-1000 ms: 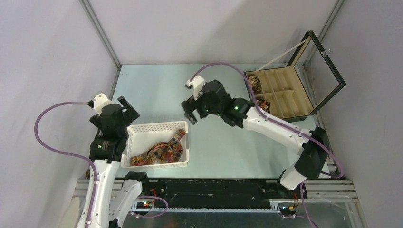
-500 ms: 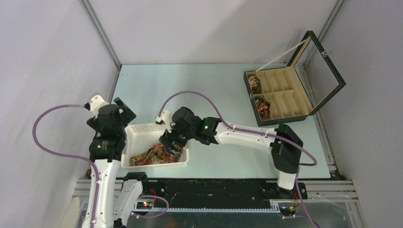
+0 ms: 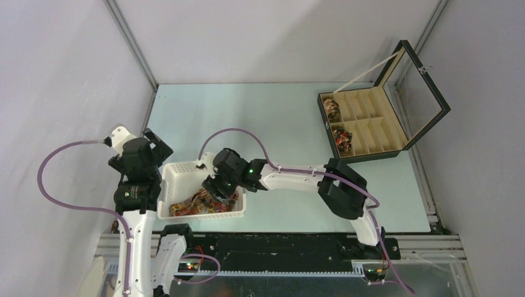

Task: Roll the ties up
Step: Pick up the tie from the bin.

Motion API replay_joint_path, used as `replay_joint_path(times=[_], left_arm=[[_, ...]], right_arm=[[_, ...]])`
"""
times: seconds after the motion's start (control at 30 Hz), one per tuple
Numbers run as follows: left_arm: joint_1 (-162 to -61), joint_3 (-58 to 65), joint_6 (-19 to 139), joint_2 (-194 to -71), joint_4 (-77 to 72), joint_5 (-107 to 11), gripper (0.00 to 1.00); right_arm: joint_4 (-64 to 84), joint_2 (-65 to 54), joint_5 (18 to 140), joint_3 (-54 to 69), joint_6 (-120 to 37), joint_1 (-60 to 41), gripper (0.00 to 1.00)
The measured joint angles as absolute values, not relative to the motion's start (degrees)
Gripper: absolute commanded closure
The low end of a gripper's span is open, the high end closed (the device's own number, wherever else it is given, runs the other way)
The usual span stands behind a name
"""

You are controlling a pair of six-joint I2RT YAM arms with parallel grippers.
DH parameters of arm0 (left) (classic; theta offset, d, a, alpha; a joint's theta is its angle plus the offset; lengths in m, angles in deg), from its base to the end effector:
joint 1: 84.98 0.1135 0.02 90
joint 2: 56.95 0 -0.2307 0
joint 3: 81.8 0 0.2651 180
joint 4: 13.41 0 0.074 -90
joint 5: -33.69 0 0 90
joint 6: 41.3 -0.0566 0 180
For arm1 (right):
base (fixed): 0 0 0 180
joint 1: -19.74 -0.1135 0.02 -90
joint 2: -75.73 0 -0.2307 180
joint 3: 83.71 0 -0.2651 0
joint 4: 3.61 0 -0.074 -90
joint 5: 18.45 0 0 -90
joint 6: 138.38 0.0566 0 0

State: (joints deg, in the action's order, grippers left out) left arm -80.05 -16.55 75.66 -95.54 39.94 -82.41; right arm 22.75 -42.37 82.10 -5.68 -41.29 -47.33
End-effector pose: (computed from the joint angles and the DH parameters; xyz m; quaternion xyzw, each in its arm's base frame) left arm 0.1853 0.0410 0.3203 -0.3417 0.7648 0.0910 0.5386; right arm 0.1770 0.4451 0.1558 -0.4876 0.7709 0.3090 0.2693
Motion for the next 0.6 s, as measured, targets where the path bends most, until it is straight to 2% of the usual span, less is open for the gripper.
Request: replay_joint_path(times=[0.6], left_arm=[[-78.3, -17.4, 75.7, -95.6, 39.7, -80.3, 0.00]], right_arm=[[19.1, -48.6, 74.8, -8.6, -42.8, -48.4, 0.49]])
